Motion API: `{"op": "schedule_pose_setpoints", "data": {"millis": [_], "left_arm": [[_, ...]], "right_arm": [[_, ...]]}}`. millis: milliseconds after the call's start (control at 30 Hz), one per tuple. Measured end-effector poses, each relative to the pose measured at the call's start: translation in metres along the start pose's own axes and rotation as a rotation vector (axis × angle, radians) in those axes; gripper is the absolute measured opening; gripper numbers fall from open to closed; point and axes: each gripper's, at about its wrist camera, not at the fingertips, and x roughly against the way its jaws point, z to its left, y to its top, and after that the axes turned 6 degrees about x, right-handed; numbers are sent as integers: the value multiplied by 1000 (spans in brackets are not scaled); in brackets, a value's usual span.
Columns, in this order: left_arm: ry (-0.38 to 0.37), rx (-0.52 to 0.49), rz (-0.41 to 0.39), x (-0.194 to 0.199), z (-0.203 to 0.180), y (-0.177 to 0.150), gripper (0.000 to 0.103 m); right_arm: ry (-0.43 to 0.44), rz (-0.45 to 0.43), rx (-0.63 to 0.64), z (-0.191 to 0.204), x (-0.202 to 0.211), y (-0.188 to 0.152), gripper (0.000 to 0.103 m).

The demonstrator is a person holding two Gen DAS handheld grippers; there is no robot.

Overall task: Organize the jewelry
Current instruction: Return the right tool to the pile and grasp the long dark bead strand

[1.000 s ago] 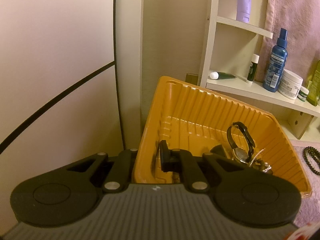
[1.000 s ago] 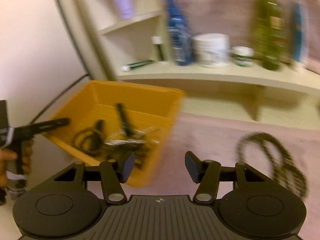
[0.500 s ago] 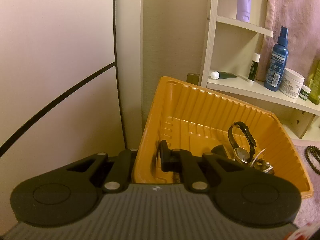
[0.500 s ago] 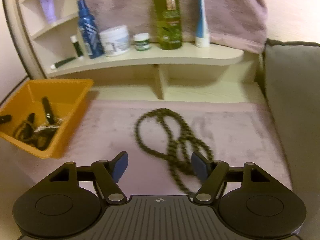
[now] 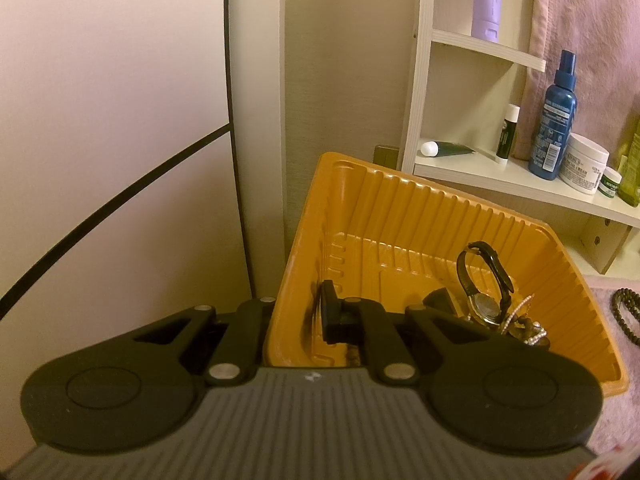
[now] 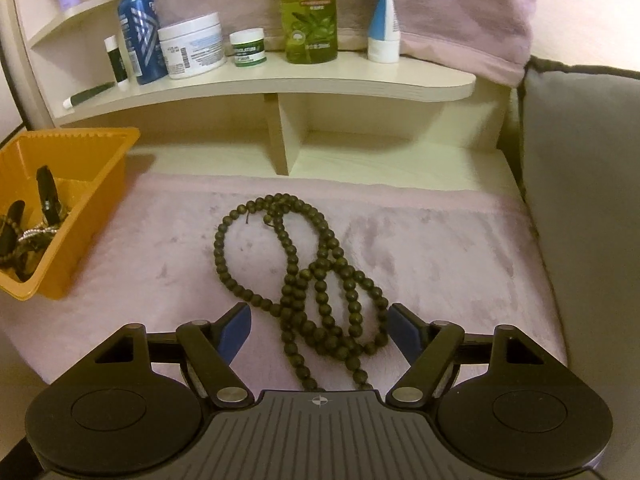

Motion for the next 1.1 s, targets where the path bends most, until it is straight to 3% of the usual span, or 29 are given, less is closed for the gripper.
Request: {"op": "schedule_pose_setpoints", "data": {"millis": [433,567,833,1000,1100], "left_arm": [[1,0,2,-1,1,-1,9],[2,-1,3,-1,2,-1,9],[2,-1,2,-1,2,-1,9],[3,-2,2,-1,2,-1,9],[2,1,3,-1,3,-1,9]], "right_arm": [[17,7,87,17,-23,1,74],[31,-4,108,19,-21,2,57],[35,-27,78,10,-27,5,54],[22,-22,103,15,-22,5,25],[22,-24,114,17,-21,2,25]]}}
